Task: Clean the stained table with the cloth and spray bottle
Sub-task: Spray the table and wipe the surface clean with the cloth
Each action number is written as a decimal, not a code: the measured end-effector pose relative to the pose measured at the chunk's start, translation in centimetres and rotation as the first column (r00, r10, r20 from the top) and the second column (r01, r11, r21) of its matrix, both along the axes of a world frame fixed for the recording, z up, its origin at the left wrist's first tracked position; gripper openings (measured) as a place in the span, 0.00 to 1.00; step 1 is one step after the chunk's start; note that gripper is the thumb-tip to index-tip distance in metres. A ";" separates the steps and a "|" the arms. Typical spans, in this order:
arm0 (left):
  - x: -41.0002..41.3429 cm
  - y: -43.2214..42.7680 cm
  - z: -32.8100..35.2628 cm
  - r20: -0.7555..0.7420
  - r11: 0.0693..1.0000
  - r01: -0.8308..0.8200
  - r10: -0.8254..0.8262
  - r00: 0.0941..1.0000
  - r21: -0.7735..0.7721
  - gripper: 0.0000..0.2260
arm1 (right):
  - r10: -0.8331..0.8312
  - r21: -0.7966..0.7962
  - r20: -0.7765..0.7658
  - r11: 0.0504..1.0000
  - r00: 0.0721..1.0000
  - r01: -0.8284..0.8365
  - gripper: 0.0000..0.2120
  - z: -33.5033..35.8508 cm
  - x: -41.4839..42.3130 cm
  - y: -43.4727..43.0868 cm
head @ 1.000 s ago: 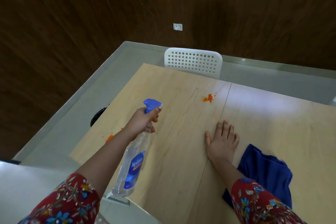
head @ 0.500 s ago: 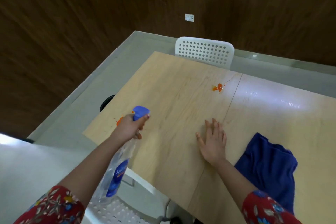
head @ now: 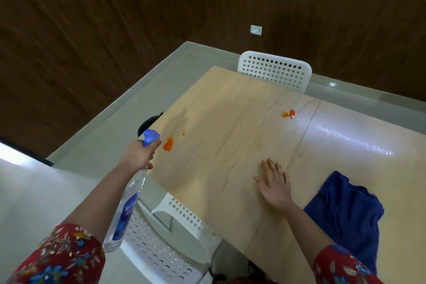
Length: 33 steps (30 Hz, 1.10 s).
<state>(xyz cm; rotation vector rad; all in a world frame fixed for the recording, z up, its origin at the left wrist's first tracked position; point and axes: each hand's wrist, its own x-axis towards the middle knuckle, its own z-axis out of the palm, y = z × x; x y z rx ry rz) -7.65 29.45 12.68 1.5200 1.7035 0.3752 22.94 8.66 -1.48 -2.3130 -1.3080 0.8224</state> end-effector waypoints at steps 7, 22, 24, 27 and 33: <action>1.8 -5.0 0.3 0.093 0.965 0.209 -0.196 0.976 -0.160 0.19 | -0.166 0.161 -0.250 0.964 0.954 0.210 0.29 2.1 -0.3 -1.3; 10.2 -8.4 2.0 0.422 0.996 0.085 -0.094 0.902 0.039 0.17 | 0.126 0.026 -0.590 0.990 0.797 -0.137 0.40 10.7 -7.5 -2.9; 12.0 -8.7 2.8 0.512 0.999 -0.007 -0.019 0.859 0.050 0.16 | 0.177 0.012 -0.582 0.978 0.794 -0.210 0.43 11.7 -8.7 -2.4; 14.8 -9.9 4.0 0.644 0.993 -0.106 0.048 0.763 0.052 0.15 | 0.178 0.060 -0.434 0.984 0.883 -0.169 0.43 12.2 -9.7 -2.5; 18.9 -12.0 4.4 0.694 0.957 0.282 -0.243 0.678 0.060 0.24 | -0.148 0.147 -0.252 0.971 0.956 0.189 0.35 11.2 -6.4 -4.5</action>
